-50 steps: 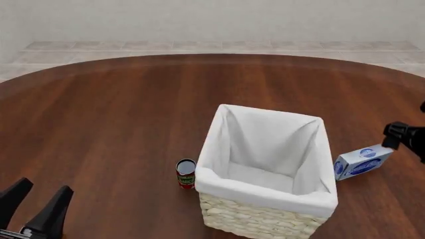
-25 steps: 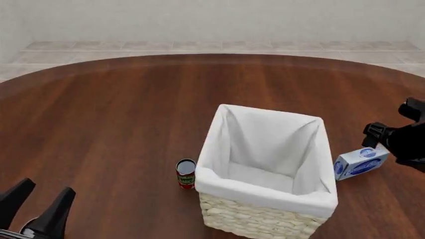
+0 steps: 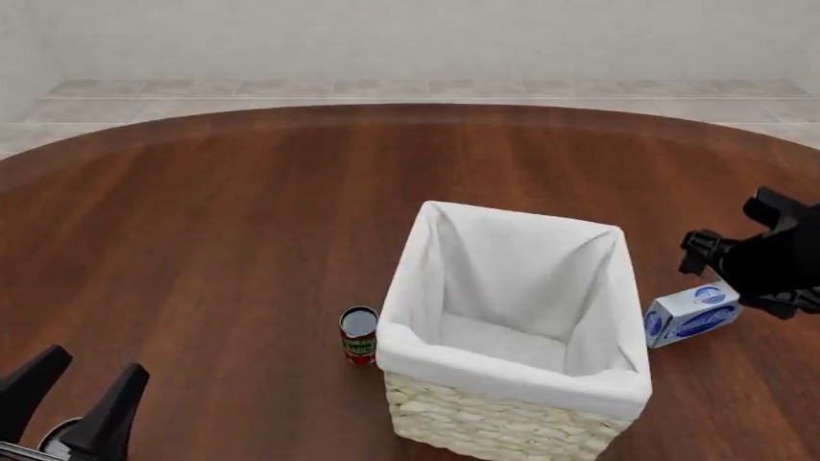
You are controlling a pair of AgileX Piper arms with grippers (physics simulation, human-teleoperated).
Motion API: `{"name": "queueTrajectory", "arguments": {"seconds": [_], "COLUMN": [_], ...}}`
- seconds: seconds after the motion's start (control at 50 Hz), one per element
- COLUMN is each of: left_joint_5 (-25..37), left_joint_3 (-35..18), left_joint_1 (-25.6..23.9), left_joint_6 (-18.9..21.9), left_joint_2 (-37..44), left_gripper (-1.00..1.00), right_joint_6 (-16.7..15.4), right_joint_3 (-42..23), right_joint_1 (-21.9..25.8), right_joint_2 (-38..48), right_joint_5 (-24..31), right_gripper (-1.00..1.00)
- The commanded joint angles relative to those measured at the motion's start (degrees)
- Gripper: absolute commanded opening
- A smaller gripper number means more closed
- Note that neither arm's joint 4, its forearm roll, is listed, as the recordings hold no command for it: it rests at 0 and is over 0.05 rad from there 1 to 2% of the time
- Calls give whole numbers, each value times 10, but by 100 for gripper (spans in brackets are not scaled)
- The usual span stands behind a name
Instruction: Pick up the cream cheese box, and put it in the basket.
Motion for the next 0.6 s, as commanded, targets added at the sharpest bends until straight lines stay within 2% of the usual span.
{"name": "queueTrajectory", "arguments": {"seconds": [0.02,0.14,0.32,0.4,0.42,0.44,0.6], "left_joint_5": [0,-3,-8,-9,-9,-9,-9], "left_joint_3": [2,5,12,12,12,12,13], "left_joint_1": [-1,-1,-2,-1,-1,-2,-4], "left_joint_6": [1,1,3,3,2,3,4], "left_joint_2": [0,1,1,2,2,1,2], "left_gripper": [100,100,100,100,100,100,100], "right_joint_6": [-4,-22,-12,-19,-9,-22,-3], "right_joint_3": [9,19,23,20,23,18,29], "right_joint_1": [-23,-36,-31,-30,-29,-32,-24], "right_joint_2": [38,47,60,67,67,66,71], "right_joint_5": [-34,-48,-62,-67,-69,-69,-83], "right_gripper": [100,100,100,100,100,100,100]}}
